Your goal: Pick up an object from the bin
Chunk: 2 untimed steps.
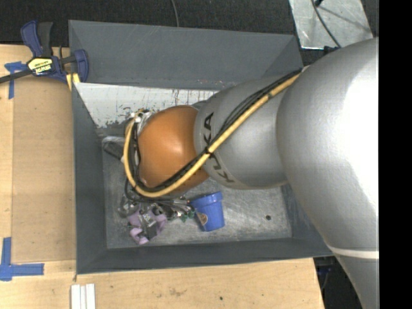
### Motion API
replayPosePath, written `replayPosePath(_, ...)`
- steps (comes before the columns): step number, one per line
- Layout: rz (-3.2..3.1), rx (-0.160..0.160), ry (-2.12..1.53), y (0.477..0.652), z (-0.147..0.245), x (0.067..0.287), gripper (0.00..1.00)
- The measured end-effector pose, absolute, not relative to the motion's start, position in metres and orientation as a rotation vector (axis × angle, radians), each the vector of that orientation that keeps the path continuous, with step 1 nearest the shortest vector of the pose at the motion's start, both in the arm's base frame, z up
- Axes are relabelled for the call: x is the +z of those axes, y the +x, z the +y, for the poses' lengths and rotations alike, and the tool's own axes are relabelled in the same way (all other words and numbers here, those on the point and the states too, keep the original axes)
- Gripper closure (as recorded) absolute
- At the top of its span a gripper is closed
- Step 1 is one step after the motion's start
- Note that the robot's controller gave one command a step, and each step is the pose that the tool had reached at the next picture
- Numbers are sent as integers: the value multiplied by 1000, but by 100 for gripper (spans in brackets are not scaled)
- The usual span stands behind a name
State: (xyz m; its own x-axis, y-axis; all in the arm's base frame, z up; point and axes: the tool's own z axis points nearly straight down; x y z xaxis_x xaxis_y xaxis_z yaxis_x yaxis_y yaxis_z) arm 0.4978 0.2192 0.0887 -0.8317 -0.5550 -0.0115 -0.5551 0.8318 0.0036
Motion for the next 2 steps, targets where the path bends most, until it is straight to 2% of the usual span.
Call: replayPosePath(2,2998,11,-907,498,219,89,100)
